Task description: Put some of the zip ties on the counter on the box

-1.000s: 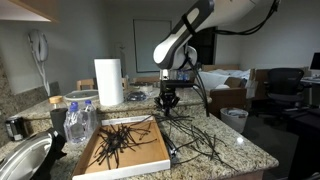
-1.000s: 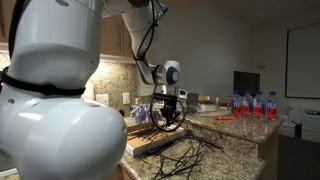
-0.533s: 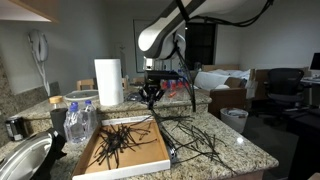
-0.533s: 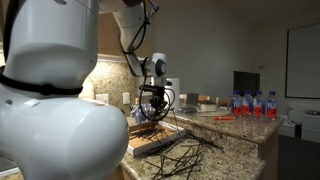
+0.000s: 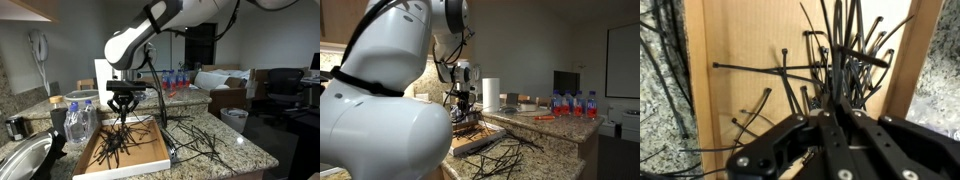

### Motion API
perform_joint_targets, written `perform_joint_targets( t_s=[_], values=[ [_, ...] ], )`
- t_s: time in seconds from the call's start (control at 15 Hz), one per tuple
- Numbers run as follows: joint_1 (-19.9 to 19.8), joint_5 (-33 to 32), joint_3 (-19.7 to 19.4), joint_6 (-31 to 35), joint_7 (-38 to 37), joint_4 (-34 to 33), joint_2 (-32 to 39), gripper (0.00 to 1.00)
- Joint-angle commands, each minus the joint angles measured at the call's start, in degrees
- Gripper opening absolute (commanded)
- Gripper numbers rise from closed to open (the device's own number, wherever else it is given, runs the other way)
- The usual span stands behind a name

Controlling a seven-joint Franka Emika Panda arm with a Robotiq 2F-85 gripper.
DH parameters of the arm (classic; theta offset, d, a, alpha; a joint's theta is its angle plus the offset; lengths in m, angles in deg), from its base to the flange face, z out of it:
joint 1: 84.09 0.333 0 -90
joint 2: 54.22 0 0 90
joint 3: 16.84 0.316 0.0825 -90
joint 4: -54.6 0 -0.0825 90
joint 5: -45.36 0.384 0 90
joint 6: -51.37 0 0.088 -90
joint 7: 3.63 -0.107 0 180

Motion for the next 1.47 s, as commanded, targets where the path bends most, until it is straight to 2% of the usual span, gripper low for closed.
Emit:
perform_joint_targets(
  t_s=[0.0,0.07,0.27,0.73,1.07,1.13,1.27,1.4],
  values=[
    [2.1,-1.6,-1.8,-2.5,-7.2,-7.3,5.3,0.33],
    [2.4,-1.6,-2.3,-2.6,-8.4,-8.2,5.9,0.34],
    [2.5,-1.0,-3.1,-1.7,-10.4,-7.6,5.2,0.52],
    [-0.8,4.7,-2.5,0.8,-10.2,4.9,-4.8,0.97],
    [-5.7,9.5,-3.5,7.1,-8.0,18.5,-12.7,1.0],
    [-6.9,8.5,-4.4,9.1,-7.6,20.8,-13.7,1.0],
    [-9.6,7.0,-6.0,9.2,-6.2,22.7,-13.6,1.0],
    [-12.5,8.5,-7.3,8.7,-1.1,23.3,-13.2,1.0]
  ],
)
